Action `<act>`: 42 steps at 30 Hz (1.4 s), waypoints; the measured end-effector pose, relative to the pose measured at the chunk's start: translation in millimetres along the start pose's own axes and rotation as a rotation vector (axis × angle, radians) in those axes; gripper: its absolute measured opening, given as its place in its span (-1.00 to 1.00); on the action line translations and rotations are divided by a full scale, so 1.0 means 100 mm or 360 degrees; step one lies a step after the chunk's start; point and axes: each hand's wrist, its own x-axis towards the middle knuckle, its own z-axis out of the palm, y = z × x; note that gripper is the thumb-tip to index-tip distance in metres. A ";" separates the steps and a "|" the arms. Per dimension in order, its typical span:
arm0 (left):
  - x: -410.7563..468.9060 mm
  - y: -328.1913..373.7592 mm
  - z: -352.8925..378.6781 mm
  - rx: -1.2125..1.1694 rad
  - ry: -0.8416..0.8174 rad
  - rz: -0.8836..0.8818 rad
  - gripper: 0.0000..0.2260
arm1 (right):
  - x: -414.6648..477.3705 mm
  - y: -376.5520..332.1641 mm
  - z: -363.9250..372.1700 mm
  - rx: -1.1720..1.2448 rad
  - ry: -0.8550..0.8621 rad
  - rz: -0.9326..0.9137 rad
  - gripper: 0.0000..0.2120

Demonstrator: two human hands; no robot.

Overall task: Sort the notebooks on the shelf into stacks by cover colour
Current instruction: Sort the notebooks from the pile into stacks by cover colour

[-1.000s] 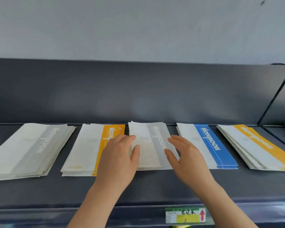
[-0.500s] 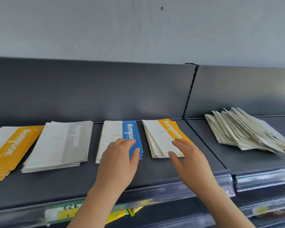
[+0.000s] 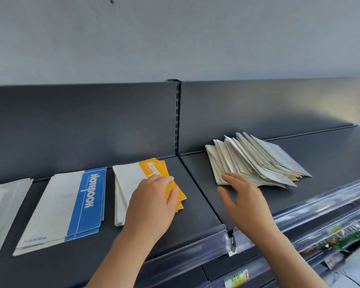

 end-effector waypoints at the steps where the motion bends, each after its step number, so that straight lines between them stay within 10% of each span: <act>1: 0.07 0.04 0.05 -0.0003 -0.0007 0.0016 -0.71 | 0.04 0.05 -0.02 0.0008 0.0012 0.0020 -0.65; 14: 0.82 0.92 0.88 -0.0218 -0.0090 0.0256 -0.75 | 0.72 1.25 -0.61 -0.0019 0.0231 0.0252 -0.69; 23: 1.24 1.75 1.62 -0.0231 -0.0157 0.0140 -0.78 | 1.35 2.42 -0.80 -0.0149 -0.0187 0.0554 -0.79; 35: 1.43 2.08 1.95 -0.0172 -0.0145 -0.0459 -0.48 | 1.29 2.53 -0.87 0.0399 -0.0467 -0.0015 -0.75; 42: 1.39 2.13 1.97 -0.0332 0.0001 -0.0590 -0.89 | 1.39 2.82 -0.81 0.0280 -0.0482 0.0178 -0.80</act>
